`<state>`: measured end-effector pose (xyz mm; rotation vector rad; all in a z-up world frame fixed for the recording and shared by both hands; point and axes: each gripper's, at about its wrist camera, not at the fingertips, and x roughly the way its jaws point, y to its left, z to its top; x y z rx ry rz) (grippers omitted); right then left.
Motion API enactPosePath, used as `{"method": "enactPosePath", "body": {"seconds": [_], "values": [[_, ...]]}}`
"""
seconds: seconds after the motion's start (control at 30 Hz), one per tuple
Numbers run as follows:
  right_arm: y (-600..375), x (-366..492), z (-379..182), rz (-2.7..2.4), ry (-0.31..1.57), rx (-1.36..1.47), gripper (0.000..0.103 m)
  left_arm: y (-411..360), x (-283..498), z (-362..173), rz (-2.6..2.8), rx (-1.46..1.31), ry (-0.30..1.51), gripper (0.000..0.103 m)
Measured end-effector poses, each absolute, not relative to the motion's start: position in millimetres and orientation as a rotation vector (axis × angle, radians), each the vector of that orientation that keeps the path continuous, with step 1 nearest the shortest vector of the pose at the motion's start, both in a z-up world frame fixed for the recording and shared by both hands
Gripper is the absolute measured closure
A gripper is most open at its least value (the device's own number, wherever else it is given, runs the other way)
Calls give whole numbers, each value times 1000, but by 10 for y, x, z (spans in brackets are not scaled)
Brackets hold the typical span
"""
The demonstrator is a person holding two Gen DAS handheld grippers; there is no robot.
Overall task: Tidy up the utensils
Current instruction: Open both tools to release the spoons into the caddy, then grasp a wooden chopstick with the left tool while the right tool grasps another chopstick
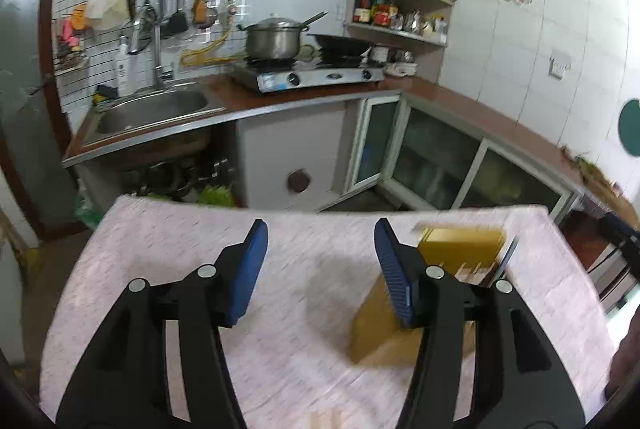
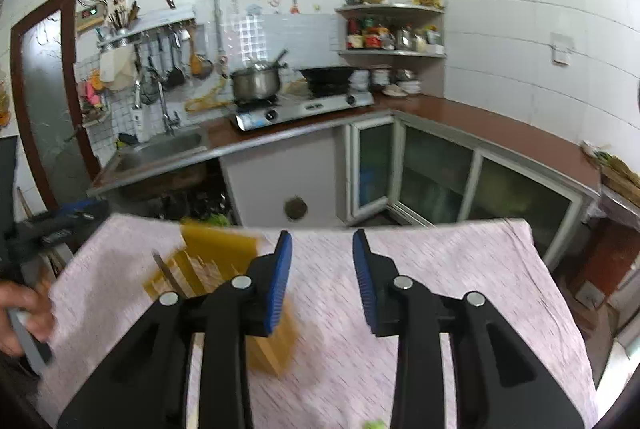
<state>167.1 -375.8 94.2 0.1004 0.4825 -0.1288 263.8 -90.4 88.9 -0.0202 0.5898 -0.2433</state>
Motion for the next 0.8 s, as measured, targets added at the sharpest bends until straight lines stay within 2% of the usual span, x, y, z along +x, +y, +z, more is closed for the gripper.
{"method": "enactPosePath", "body": {"seconds": [0.4, 0.57, 0.8], "values": [[-4012, 279, -273, -221, 685, 174, 68, -149, 1256, -211, -138, -54, 711, 45], [-3897, -1, -516, -194, 741, 180, 68, -1, 931, -455, -138, -98, 768, 45], [-3754, 103, -599, -174, 760, 166, 68, -135, 940, -561, -177, -59, 805, 45]]}}
